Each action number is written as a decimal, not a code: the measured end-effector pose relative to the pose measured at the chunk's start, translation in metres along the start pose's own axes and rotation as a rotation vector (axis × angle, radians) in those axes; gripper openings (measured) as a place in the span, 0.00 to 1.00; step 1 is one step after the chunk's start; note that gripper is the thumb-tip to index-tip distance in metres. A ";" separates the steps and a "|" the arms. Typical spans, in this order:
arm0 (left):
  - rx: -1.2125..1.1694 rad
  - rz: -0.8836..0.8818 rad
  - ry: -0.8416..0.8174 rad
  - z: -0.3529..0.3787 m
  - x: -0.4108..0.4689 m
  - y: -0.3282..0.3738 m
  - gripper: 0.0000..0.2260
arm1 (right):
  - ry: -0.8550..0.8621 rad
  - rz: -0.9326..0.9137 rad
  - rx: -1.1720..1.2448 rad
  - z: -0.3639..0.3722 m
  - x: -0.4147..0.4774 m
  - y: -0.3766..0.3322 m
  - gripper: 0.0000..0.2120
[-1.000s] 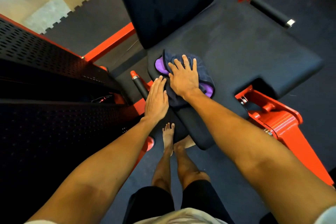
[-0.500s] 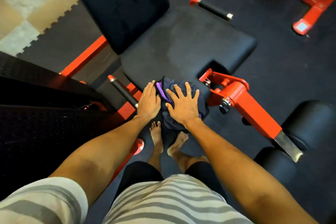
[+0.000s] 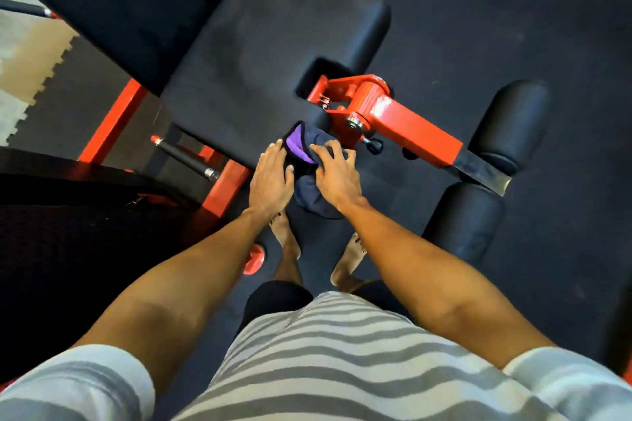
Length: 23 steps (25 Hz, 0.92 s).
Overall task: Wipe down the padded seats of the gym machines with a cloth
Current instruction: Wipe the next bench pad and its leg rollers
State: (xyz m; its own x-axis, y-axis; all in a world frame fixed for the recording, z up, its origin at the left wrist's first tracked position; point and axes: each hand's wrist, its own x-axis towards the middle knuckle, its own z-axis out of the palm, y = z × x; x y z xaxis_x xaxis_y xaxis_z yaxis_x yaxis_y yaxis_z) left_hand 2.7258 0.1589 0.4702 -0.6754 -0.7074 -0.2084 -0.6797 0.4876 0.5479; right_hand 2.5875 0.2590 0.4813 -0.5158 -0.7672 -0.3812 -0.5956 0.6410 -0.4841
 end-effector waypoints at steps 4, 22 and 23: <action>0.024 0.097 -0.045 0.028 -0.032 0.027 0.22 | 0.023 0.101 0.069 0.000 -0.030 0.047 0.21; -0.050 -0.153 -0.339 0.135 -0.040 -0.031 0.21 | -0.060 0.553 0.189 0.115 -0.076 0.138 0.19; -0.053 -0.162 -0.343 0.141 -0.031 -0.032 0.21 | -0.049 0.550 0.194 0.121 -0.070 0.140 0.19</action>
State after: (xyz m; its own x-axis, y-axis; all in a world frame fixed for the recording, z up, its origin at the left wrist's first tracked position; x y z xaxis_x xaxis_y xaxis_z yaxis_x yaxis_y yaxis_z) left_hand 2.7288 0.2373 0.3448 -0.6230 -0.5566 -0.5496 -0.7758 0.3498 0.5252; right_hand 2.6153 0.3999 0.3447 -0.6857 -0.3259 -0.6509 -0.1221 0.9330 -0.3385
